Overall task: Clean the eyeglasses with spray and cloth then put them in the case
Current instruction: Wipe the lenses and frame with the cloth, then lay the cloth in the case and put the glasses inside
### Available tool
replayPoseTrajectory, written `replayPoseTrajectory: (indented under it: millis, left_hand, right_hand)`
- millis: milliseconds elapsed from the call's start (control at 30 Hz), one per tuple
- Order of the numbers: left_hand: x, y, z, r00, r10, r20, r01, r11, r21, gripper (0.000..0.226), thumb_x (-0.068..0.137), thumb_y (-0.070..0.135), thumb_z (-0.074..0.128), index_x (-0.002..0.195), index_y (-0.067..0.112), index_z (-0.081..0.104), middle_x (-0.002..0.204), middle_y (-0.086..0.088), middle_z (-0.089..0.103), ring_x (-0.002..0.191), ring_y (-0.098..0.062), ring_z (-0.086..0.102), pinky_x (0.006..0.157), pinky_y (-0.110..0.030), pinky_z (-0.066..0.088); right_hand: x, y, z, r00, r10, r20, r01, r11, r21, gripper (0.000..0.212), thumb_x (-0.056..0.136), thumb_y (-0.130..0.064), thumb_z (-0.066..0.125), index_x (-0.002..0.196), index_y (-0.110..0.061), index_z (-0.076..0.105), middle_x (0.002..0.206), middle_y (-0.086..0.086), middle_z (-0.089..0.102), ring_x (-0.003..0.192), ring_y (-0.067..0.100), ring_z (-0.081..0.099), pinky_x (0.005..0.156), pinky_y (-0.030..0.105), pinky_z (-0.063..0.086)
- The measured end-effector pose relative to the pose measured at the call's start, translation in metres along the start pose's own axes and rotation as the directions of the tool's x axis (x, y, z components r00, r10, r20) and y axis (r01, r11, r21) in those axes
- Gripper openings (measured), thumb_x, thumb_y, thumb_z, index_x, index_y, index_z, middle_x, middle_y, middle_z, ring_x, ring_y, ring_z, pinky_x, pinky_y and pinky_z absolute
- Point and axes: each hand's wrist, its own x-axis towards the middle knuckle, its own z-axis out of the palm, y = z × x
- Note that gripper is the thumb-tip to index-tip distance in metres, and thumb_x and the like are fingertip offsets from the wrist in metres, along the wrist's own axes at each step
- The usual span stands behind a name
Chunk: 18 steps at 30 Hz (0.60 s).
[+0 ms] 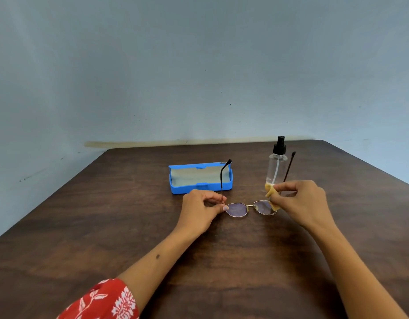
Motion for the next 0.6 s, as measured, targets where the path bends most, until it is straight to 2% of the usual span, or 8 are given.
replayPoseTrajectory:
  millis: [67, 133, 200, 300, 400, 467, 533, 600]
  left_hand:
    - [0.0, 0.0, -0.001, 1.0, -0.006, -0.001, 0.006, 1.0, -0.011, 0.029, 0.069, 0.017, 0.08, 0.097, 0.014, 0.073, 0.085, 0.001, 0.072, 0.07, -0.004, 0.065, 0.069, -0.018, 0.054]
    - [-0.002, 0.001, -0.002, 1.0, -0.01, -0.001, 0.01, 1.0, -0.007, 0.036, 0.066, 0.018, 0.083, 0.1, 0.015, 0.072, 0.085, 0.004, 0.071, 0.072, -0.005, 0.064, 0.07, -0.014, 0.053]
    - [-0.004, 0.005, -0.009, 1.0, -0.025, -0.008, 0.026, 0.999, 0.027, 0.039, 0.065, 0.018, 0.084, 0.102, 0.017, 0.07, 0.086, 0.008, 0.069, 0.066, -0.006, 0.061, 0.064, -0.008, 0.049]
    - [-0.006, 0.014, -0.023, 0.992, -0.053, -0.114, 0.053, 0.999, -0.003, 0.032, 0.068, 0.013, 0.082, 0.098, 0.017, 0.07, 0.086, 0.008, 0.069, 0.065, -0.005, 0.061, 0.062, -0.006, 0.048]
    - [-0.024, 0.028, -0.031, 0.972, -0.141, -0.19, 0.096, 0.969, -0.228, 0.017, 0.074, 0.013, 0.077, 0.091, 0.015, 0.072, 0.082, 0.001, 0.072, 0.073, -0.011, 0.067, 0.068, -0.023, 0.055]
    - [-0.048, 0.038, -0.031, 0.964, -0.25, -0.091, 0.192, 0.891, -0.412, 0.017, 0.077, 0.015, 0.074, 0.093, 0.012, 0.072, 0.082, -0.005, 0.073, 0.076, -0.014, 0.067, 0.068, -0.025, 0.056]
    - [-0.07, 0.045, -0.032, 0.934, -0.349, 0.073, 0.328, 0.76, -0.562, 0.021, 0.076, 0.021, 0.073, 0.095, 0.013, 0.071, 0.088, -0.006, 0.074, 0.083, -0.018, 0.069, 0.073, -0.029, 0.058]
    - [-0.086, 0.047, -0.033, 0.905, -0.375, 0.2, 0.408, 0.632, -0.659, 0.031, 0.071, 0.025, 0.071, 0.098, 0.012, 0.07, 0.093, -0.009, 0.074, 0.088, -0.021, 0.069, 0.077, -0.032, 0.057]
  right_hand:
    - [-0.007, -0.005, -0.005, 0.998, 0.003, -0.057, 0.0, 0.999, 0.042, 0.006, 0.078, -0.029, 0.073, 0.075, -0.025, 0.073, 0.059, -0.004, 0.068, 0.063, 0.0, 0.062, 0.052, 0.007, 0.039]
    - [-0.018, -0.012, -0.012, 0.991, 0.004, -0.136, 0.013, 0.992, 0.122, 0.005, 0.08, -0.032, 0.071, 0.077, -0.028, 0.072, 0.059, -0.009, 0.068, 0.059, -0.014, 0.057, 0.053, 0.004, 0.038]
    - [-0.029, -0.017, -0.016, 0.987, 0.032, -0.157, 0.007, 0.969, 0.245, 0.004, 0.081, -0.033, 0.07, 0.08, -0.03, 0.071, 0.059, -0.009, 0.069, 0.063, -0.015, 0.059, 0.062, 0.007, 0.04]
    - [-0.043, -0.022, -0.009, 0.991, 0.131, 0.009, -0.11, 0.793, 0.599, 0.011, 0.082, -0.011, 0.069, 0.087, -0.02, 0.073, 0.071, -0.001, 0.073, 0.069, 0.009, 0.065, 0.074, 0.025, 0.052]
    - [-0.054, -0.032, 0.003, 0.963, 0.117, 0.245, -0.265, 0.586, 0.765, 0.018, 0.082, 0.003, 0.062, 0.094, -0.009, 0.069, 0.077, 0.005, 0.073, 0.071, 0.014, 0.064, 0.066, 0.021, 0.054]
    - [-0.062, -0.038, 0.01, 0.928, 0.064, 0.367, -0.336, 0.567, 0.752, 0.02, 0.083, 0.0, 0.061, 0.097, -0.011, 0.07, 0.083, 0.005, 0.074, 0.073, 0.011, 0.065, 0.064, 0.019, 0.054]
    - [-0.067, -0.042, 0.016, 0.896, 0.012, 0.444, -0.362, 0.6, 0.714, 0.022, 0.081, -0.006, 0.063, 0.1, -0.016, 0.071, 0.091, 0.005, 0.074, 0.08, 0.011, 0.066, 0.064, 0.021, 0.053]
    - [-0.073, -0.047, 0.022, 0.872, -0.031, 0.488, -0.364, 0.627, 0.689, 0.028, 0.077, -0.011, 0.065, 0.103, -0.017, 0.069, 0.097, 0.007, 0.073, 0.084, 0.014, 0.067, 0.066, 0.023, 0.053]
